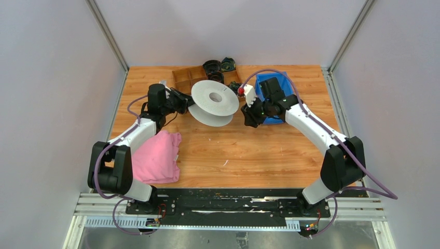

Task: Wrap the cables
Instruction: Wrap the cable around the cable reel.

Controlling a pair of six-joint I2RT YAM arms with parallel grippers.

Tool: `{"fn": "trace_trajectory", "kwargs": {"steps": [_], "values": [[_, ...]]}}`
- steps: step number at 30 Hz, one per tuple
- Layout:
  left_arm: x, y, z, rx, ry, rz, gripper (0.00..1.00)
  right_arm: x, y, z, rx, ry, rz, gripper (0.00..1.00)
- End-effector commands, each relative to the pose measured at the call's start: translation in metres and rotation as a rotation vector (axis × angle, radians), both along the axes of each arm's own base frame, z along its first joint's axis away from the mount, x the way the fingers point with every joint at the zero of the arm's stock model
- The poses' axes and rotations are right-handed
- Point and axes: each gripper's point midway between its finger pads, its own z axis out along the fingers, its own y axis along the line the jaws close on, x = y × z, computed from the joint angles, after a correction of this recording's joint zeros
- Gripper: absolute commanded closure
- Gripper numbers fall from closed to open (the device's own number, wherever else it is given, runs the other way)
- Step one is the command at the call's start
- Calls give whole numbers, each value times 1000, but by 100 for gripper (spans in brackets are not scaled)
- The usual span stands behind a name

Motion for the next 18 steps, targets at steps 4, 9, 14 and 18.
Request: {"fn": "trace_trajectory", "kwargs": {"steps": [4,9,14,18], "values": [[-4,-5,56,-45,-194,-64,100,36,-23,12,178,40,-160,54],[-14,-15,85,-51,-299,-159,100,50,-26,16,298,90,-204,49],[-34,-29,110,-72,-395,-318,100,70,-24,31,384,43,-144,43],[-47,-34,113,-84,-416,-396,100,80,-23,47,405,-38,-26,38]]}}
